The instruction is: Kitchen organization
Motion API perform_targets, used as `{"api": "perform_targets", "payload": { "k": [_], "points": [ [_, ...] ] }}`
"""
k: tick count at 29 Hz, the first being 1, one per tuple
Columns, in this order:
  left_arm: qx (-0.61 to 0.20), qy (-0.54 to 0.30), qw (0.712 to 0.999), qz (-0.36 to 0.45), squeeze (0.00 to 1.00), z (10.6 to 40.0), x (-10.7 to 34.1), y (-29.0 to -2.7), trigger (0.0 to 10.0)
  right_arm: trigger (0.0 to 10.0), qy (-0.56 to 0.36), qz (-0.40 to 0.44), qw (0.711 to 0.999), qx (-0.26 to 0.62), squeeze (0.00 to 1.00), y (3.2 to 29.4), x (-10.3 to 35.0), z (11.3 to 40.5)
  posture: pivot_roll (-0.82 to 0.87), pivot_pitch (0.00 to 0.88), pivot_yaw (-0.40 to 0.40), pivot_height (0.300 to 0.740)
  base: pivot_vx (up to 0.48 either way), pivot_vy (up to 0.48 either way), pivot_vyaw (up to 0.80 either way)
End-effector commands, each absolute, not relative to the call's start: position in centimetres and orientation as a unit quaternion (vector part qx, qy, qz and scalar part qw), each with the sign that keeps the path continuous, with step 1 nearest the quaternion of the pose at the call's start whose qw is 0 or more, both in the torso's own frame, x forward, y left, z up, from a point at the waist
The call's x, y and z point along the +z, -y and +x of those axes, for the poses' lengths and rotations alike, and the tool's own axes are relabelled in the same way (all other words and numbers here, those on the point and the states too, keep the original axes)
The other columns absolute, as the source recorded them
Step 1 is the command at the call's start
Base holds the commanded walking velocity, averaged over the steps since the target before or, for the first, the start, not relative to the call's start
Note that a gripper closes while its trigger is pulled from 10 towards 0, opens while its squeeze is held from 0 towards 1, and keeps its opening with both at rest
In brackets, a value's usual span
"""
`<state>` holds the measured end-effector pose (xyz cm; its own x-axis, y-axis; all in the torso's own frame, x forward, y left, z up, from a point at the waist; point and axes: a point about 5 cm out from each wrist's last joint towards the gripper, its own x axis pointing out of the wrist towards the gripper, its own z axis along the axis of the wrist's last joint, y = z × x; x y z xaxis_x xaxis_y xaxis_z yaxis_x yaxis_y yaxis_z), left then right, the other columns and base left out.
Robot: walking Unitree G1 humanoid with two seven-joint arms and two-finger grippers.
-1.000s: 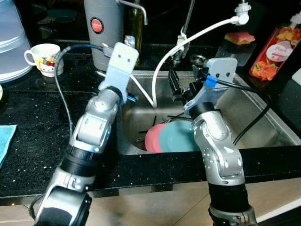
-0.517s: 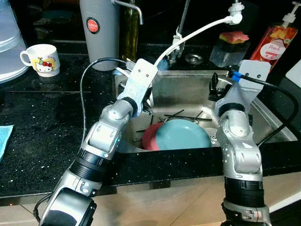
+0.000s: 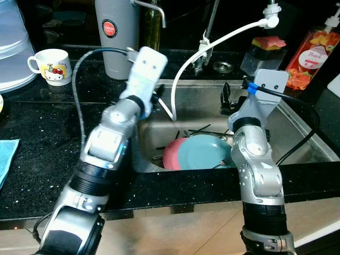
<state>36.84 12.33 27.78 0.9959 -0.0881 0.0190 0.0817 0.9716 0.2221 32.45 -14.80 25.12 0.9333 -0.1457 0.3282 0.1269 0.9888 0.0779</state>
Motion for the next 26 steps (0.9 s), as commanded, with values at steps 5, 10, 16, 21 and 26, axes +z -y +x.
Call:
{"api": "perform_targets", "payload": {
  "k": [5, 10, 16, 21, 26],
  "points": [
    [0.08, -0.047, 0.994, 0.061, 0.0, 37.9, 27.0, -17.0, 10.0, 10.0, 0.193, 0.037, 0.98, -0.039, 0.0, 13.7, 25.9, 32.4, 0.24, 0.031, -0.054, 0.74, 0.0, 0.0, 0.0],
    [0.142, -0.085, 0.984, 0.067, 0.0, 38.9, 25.4, -18.6, 10.0, 10.0, 0.211, 0.04, 0.977, -0.014, 0.0, 12.9, 26.5, 32.2, 0.24, 0.028, -0.049, 0.74, 0.0, 0.0, 0.0],
    [0.185, -0.12, 0.973, 0.07, 0.0, 40.1, 23.8, -19.4, 10.0, 10.0, 0.208, 0.043, 0.976, 0.049, 0.0, 11.2, 26.6, 31.9, 0.22, 0.043, -0.044, 0.74, 0.0, 0.0, 0.0],
    [0.219, -0.118, 0.964, 0.095, 0.0, 40.3, 23.5, -20.8, 10.0, 10.0, 0.169, 0.055, 0.974, 0.14, 0.0, 9.4, 25.5, 31.4, 0.23, 0.06, -0.049, 0.74, 0.0, 0.0, 0.0],
    [0.269, -0.117, 0.949, 0.113, 0.0, 40.2, 22.6, -23.0, 10.0, 10.0, 0.148, 0.056, 0.965, 0.211, 0.0, 8.3, 24.8, 30.7, 0.23, 0.074, -0.051, 0.74, 0.0, 0.0, 0.0]
  ]
}}
